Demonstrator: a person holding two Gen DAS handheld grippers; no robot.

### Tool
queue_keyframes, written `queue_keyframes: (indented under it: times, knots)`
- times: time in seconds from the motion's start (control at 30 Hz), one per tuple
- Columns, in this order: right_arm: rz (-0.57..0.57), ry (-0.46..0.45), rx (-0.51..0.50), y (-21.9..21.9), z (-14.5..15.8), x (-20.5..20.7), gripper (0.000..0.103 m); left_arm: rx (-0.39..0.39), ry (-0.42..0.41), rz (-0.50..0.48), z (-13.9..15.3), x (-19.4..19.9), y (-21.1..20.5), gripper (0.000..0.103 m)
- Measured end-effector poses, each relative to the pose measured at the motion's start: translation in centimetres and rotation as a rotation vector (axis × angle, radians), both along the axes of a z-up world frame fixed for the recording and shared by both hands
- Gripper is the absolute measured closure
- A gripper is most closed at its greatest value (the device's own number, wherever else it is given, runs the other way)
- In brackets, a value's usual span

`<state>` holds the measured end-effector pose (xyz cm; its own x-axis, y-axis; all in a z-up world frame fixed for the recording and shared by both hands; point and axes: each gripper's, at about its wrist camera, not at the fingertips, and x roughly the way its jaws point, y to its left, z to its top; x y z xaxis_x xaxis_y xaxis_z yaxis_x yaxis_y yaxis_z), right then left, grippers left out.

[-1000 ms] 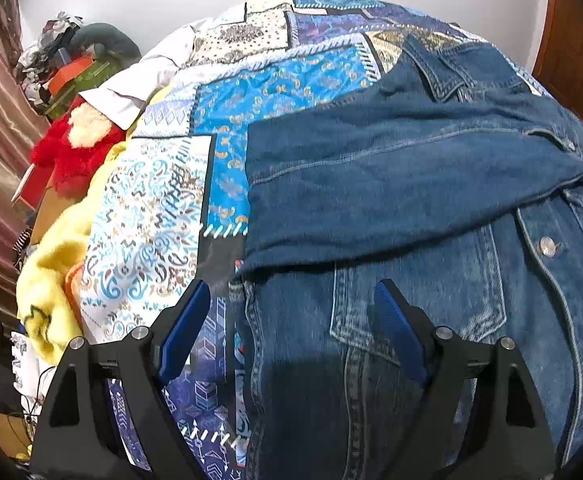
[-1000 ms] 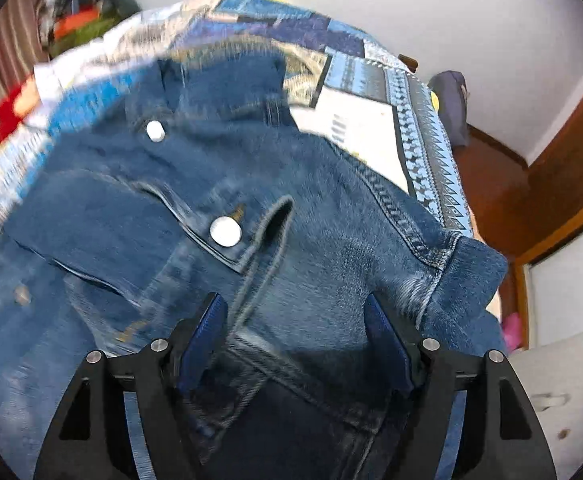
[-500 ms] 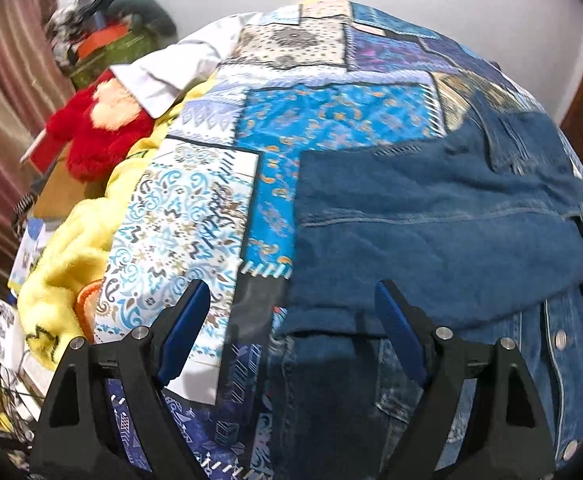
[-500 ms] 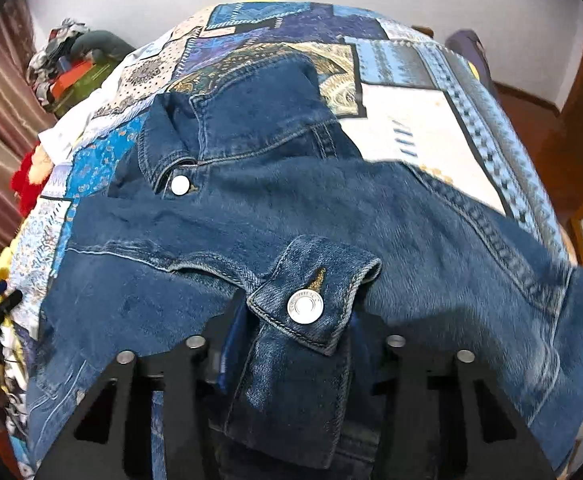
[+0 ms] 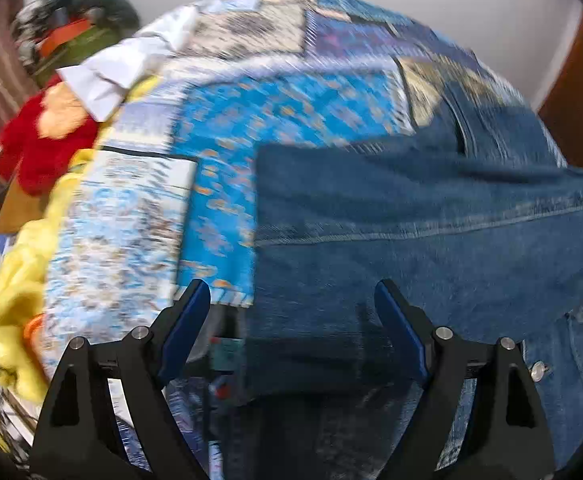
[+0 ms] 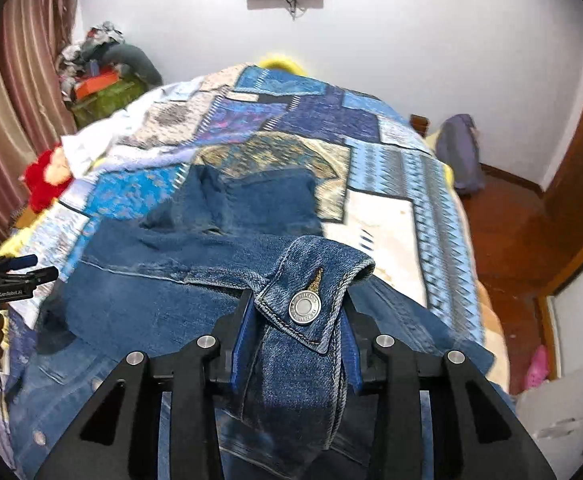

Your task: Fold large clothes

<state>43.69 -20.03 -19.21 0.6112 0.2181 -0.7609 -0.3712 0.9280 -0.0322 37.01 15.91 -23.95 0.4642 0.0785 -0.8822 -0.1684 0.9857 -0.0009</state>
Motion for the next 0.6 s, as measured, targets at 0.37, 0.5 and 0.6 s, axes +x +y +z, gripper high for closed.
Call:
queue_keyframes:
  times: [0.37, 0.5, 0.6]
  knots:
    - [-0.065, 0.081, -0.150, -1.6, -6.5, -0.4, 0.046, 0.100, 0.033, -0.049, -2.9, 0.1, -2.7, 0.016]
    - [-0.069, 0.063, -0.179, -1.6, -6.2, -1.0, 0.039, 0.050, 0.037, -0.014, -3.3, -0.2, -1.8, 0.013]
    - [-0.077, 0.059, -0.146, -2.2, -5.2, -1.6, 0.038, 0.049, 0.048, -0.005, -3.1, -0.3, -1.7, 0.014]
